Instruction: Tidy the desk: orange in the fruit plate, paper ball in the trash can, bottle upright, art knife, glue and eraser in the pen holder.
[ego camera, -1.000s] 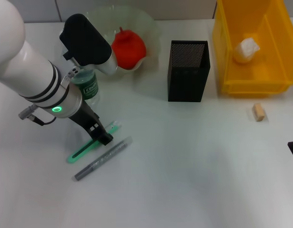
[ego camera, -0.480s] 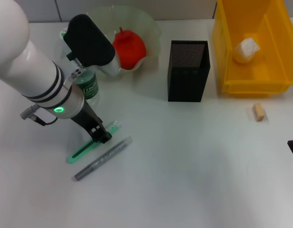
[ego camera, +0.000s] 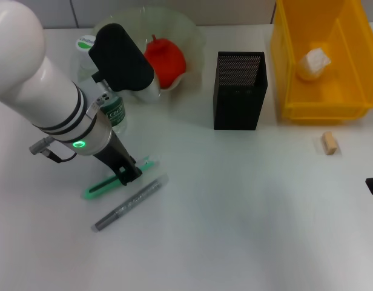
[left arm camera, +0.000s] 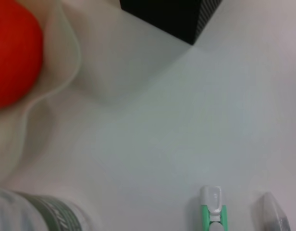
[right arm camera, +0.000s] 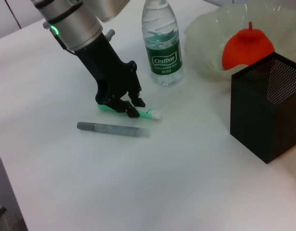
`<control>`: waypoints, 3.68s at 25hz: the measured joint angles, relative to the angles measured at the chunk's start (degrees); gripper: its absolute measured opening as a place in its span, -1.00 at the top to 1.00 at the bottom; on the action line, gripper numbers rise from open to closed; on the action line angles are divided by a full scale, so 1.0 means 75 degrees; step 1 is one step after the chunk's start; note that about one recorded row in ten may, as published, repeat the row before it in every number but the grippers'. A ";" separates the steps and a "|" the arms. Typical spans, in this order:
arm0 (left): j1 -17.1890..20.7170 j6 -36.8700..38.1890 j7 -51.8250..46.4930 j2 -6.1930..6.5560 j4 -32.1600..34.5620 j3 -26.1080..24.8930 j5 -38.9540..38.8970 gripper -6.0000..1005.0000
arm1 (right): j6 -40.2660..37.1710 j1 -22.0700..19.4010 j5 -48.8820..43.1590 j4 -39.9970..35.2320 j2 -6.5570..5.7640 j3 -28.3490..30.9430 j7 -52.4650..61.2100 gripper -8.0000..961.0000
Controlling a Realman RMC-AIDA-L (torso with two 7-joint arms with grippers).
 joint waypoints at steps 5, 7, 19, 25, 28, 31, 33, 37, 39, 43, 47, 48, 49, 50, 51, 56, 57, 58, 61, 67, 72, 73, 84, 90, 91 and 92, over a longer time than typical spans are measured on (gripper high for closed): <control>0.0147 0.0015 -0.0008 0.0014 0.0337 -0.0069 0.0000 0.62 | 0.0000 0.0012 0.0000 0.0005 -0.0008 0.0042 0.0008 -0.57; 0.0606 0.0370 0.0101 0.0042 0.1286 -0.0548 -0.0034 0.61 | -0.0002 0.0011 0.0000 0.0019 -0.0018 0.0081 0.0009 -0.57; 0.2060 0.1119 0.2275 0.0031 0.3344 -0.2951 -0.4755 0.56 | -0.0327 -0.0057 0.0450 0.0878 -0.0095 0.2274 -0.1002 -0.57; 0.1980 -0.0032 0.3229 0.0013 0.2532 -0.2771 -0.6504 0.54 | -0.0470 -0.0263 0.0564 0.1042 -0.0127 0.3277 -0.1447 -0.57; 0.1621 -0.0743 0.3916 0.0010 0.1515 -0.2638 -0.7541 0.53 | -0.0479 -0.0418 0.0615 0.1132 -0.0127 0.3366 -0.1538 -0.57; 0.1037 -0.1218 0.4534 0.0003 0.0281 -0.2601 -0.8292 0.52 | -0.0482 -0.0560 0.0625 0.1151 -0.0098 0.3391 -0.1582 -0.57; 0.0549 -0.1454 0.5007 0.0000 -0.0597 -0.2588 -0.8760 0.51 | -0.0482 -0.0618 0.0648 0.1158 -0.0086 0.3443 -0.1622 -0.57; -0.0041 -0.1879 0.5684 -0.0020 -0.1779 -0.2481 -0.9437 0.49 | -0.0482 -0.0691 0.0706 0.1165 -0.0076 0.3582 -0.1668 -0.57; -0.0261 -0.3043 0.6469 -0.0034 -0.2179 -0.1627 -1.0406 0.49 | -0.0481 -0.0702 0.0712 0.1170 -0.0059 0.3638 -0.1670 -0.57; -0.0306 -0.4249 0.6945 -0.0039 -0.2153 -0.0707 -1.1104 0.47 | -0.0482 -0.0704 0.0715 0.1175 -0.0036 0.3668 -0.1672 -0.57; -0.0374 -0.5270 0.7511 -0.0044 -0.2193 0.0089 -1.1832 0.46 | -0.0482 -0.0695 0.0716 0.1176 -0.0027 0.3632 -0.1651 -0.57; -0.0391 -0.5514 0.7676 -0.0045 -0.2220 0.0246 -1.2024 0.45 | -0.0484 -0.0683 0.0716 0.1176 -0.0026 0.3625 -0.1636 -0.57; -0.0407 -0.5935 0.7951 -0.0047 -0.2275 0.0517 -1.2369 0.45 | -0.0506 -0.0665 0.0716 0.1176 -0.0020 0.3621 -0.1618 -0.57; -0.0407 -0.5935 0.7951 -0.0047 -0.2275 0.0517 -1.2369 0.44 | -0.0523 -0.0650 0.0716 0.1176 -0.0016 0.3620 -0.1614 -0.57; -0.0412 -0.6097 0.8056 -0.0047 -0.2306 0.0609 -1.2494 0.44 | -0.0523 -0.0650 0.0716 0.1176 -0.0016 0.3620 -0.1614 -0.57; -0.0566 -0.6288 0.8190 -0.0047 -0.2684 0.0717 -1.2757 0.42 | -0.0555 -0.0554 0.0716 0.1179 -0.0012 0.3610 -0.1595 -0.57; -0.0597 -0.6288 0.8199 -0.0047 -0.2758 0.0740 -1.2756 0.42 | -0.0558 -0.0528 0.0716 0.1180 -0.0012 0.3606 -0.1594 -0.57; -0.0600 -0.6289 0.8223 -0.0047 -0.2778 0.0758 -1.2757 0.41 | -0.0561 -0.0507 0.0716 0.1179 -0.0012 0.3604 -0.1593 -0.57; -0.0573 -0.6293 0.8391 -0.0047 -0.2805 0.0842 -1.2772 0.40 | -0.0565 -0.0433 0.0712 0.1179 -0.0012 0.3596 -0.1589 -0.57; -0.0563 -0.6400 0.8475 -0.0047 -0.2882 0.0893 -1.2787 0.38 | -0.0565 -0.0284 0.0687 0.1170 -0.0011 0.3598 -0.1520 -0.57; -0.0576 -0.6532 0.8428 -0.0047 -0.2919 0.0957 -1.2828 0.36 | -0.0558 -0.0207 0.0657 0.1173 -0.0022 0.3598 -0.1504 -0.57; -0.0586 -0.6539 0.8421 -0.0047 -0.2919 0.0973 -1.2831 0.36 | -0.0550 -0.0196 0.0656 0.1173 -0.0026 0.3598 -0.1503 -0.57; -0.0253 -0.5811 0.8446 -0.0006 -0.2560 0.0731 -1.2823 -0.26 | -0.0523 0.0059 0.0633 0.0801 -0.0031 0.3444 -0.0830 -0.57; 0.1074 -0.2772 0.8546 0.0087 -0.1649 -0.1027 -1.2110 -0.57 | -0.0328 0.0372 -0.0351 -0.0662 -0.0031 0.1758 0.1355 -0.57; 0.1074 -0.2772 0.8546 0.0087 -0.1649 -0.1027 -1.2110 -0.59 | -0.0328 0.0372 -0.0351 -0.0662 -0.0031 0.1758 0.1355 -0.57; 0.1689 -0.1395 0.8578 0.0094 -0.1329 -0.1951 -1.1639 -0.61 | -0.0242 0.0618 -0.1016 -0.0898 -0.0037 0.1131 0.2087 -0.57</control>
